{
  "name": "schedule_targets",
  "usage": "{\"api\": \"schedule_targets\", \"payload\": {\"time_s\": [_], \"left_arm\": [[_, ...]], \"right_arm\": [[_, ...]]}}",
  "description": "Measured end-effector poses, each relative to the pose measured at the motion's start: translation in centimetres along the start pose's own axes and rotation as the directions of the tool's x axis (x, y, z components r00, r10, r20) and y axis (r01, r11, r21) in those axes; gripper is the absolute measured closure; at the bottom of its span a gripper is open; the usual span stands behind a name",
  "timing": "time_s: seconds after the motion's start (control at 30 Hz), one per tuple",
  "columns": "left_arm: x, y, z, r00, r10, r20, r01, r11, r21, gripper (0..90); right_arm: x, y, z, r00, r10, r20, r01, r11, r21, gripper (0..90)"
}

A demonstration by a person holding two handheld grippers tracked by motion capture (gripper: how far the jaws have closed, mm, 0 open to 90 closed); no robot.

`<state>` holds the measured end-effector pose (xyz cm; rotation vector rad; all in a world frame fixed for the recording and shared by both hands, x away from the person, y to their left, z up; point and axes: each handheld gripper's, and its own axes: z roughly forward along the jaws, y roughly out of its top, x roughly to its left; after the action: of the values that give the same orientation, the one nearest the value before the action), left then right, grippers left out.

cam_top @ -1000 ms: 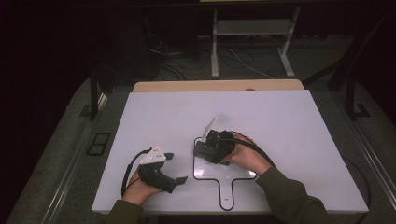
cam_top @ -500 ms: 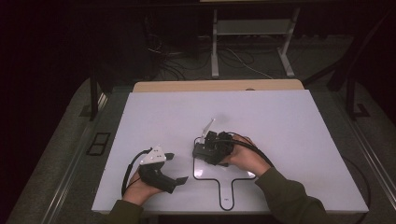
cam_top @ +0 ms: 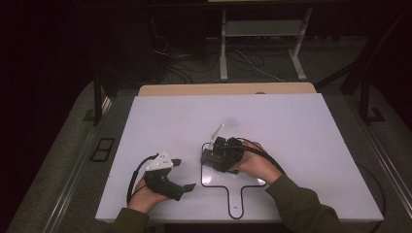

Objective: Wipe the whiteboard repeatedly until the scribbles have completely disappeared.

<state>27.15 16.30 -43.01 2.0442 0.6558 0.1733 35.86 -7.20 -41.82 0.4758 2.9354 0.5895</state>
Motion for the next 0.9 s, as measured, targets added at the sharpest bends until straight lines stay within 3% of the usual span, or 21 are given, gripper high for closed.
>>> {"api": "schedule_targets", "payload": {"time_s": [0.23,0.77,0.9], "left_arm": [[0.0,0.0,0.1,1.0000,0.005,0.000,-0.005,1.0000,0.003,0.0],[0.0,0.1,0.0,0.9999,0.011,-0.001,-0.011,0.9999,-0.003,0.0],[0.1,0.1,-0.1,0.9999,0.009,-0.005,-0.009,0.9999,-0.009,0.0]], "right_arm": [[-0.5,0.0,0.1,0.9999,0.010,0.003,-0.010,1.000,-0.008,38.8],[-3.2,-1.0,-0.1,0.9910,0.118,0.065,-0.117,0.993,-0.013,38.8],[-3.2,-0.8,-0.1,0.9883,0.137,0.067,-0.136,0.991,-0.015,38.8]]}}
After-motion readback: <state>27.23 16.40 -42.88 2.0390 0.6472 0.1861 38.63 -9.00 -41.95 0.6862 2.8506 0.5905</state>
